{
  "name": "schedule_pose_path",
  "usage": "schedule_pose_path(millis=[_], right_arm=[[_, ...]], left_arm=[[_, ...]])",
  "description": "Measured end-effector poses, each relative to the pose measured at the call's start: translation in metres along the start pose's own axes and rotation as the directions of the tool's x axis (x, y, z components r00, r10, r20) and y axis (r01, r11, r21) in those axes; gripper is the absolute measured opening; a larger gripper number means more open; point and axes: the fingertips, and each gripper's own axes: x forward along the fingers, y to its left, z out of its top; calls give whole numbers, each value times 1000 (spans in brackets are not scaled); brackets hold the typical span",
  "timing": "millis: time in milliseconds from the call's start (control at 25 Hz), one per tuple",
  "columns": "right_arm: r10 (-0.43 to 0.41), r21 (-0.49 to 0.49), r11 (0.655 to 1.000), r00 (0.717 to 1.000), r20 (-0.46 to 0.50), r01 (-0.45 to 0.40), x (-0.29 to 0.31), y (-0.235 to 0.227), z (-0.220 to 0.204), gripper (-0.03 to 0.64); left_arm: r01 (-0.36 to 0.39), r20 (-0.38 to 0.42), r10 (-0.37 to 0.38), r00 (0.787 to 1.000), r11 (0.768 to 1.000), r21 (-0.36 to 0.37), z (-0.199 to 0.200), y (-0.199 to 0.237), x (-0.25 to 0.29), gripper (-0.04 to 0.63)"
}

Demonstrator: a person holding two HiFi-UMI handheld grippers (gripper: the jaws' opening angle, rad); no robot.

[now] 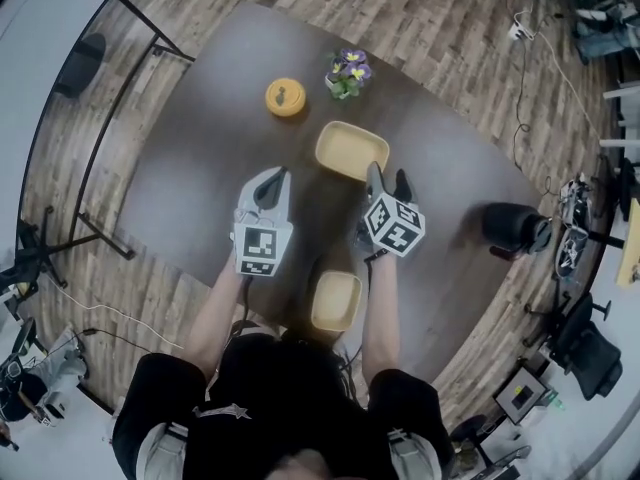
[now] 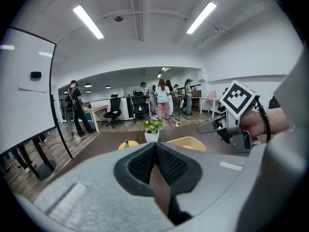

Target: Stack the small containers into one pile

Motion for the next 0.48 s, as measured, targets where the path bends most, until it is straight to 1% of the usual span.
schedule_pose_path(millis=[160, 320, 480], right_arm=[[39, -83, 996, 997, 61, -34, -37, 16, 25, 284], [91, -195, 979, 988, 121, -67, -98, 31, 45, 284], [86, -315, 949, 976, 198, -20, -167, 38, 53, 284]], left_arm=[[8, 52, -9, 999, 1000, 21, 26, -1, -21, 11], [20, 103, -25, 994, 999, 42, 55, -14, -56, 11], [53, 172, -65, 983, 996, 74, 80, -32, -97, 11]])
